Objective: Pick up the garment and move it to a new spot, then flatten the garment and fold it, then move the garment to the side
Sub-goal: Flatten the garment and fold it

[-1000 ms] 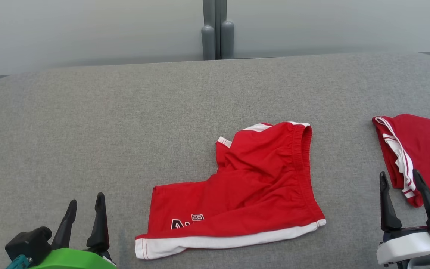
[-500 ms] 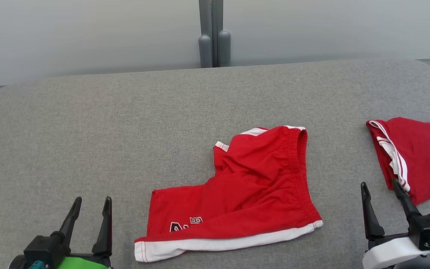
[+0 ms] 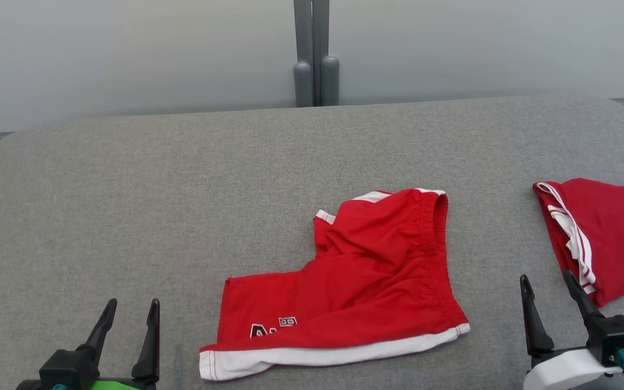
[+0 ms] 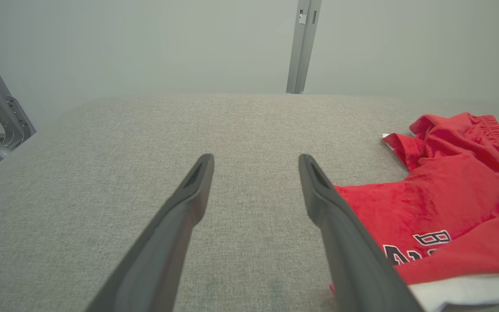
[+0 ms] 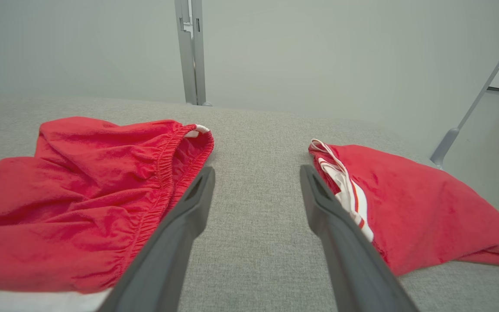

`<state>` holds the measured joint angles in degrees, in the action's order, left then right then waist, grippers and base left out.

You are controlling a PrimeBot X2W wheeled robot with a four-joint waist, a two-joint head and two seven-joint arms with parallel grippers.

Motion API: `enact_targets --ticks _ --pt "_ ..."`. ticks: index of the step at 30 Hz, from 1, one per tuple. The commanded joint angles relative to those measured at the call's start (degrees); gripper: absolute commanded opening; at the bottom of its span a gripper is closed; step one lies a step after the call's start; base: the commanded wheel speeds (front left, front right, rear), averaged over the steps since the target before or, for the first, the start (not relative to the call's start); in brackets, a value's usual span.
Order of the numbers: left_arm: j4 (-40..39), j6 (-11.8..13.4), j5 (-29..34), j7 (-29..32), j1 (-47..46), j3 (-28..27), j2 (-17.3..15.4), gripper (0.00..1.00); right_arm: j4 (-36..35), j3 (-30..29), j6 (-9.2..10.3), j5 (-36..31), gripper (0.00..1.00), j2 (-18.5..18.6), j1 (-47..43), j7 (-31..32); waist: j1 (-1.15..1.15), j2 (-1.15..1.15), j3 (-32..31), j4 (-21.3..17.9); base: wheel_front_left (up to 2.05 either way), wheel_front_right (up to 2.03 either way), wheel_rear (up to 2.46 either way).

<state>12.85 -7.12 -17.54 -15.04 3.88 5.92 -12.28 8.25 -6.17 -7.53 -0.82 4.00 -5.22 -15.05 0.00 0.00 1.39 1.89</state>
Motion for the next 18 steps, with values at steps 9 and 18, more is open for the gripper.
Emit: enact_targets --ticks 9,18 --pt "-0.7 -0.4 0.7 -0.1 1.4 -0.4 0.5 1.0 -0.1 -0.1 0.09 -0.2 1.0 -0.2 -0.7 -0.2 0.0 0.0 -0.6 0.3 0.0 0.0 0.0" --pt "-0.6 -0.4 0.0 -0.2 1.5 -0.4 0.4 1.0 -0.3 0.2 0.09 -0.2 1.0 -0.2 -0.6 -0.2 0.0 0.0 -0.7 0.3 0.0 0.0 0.0"
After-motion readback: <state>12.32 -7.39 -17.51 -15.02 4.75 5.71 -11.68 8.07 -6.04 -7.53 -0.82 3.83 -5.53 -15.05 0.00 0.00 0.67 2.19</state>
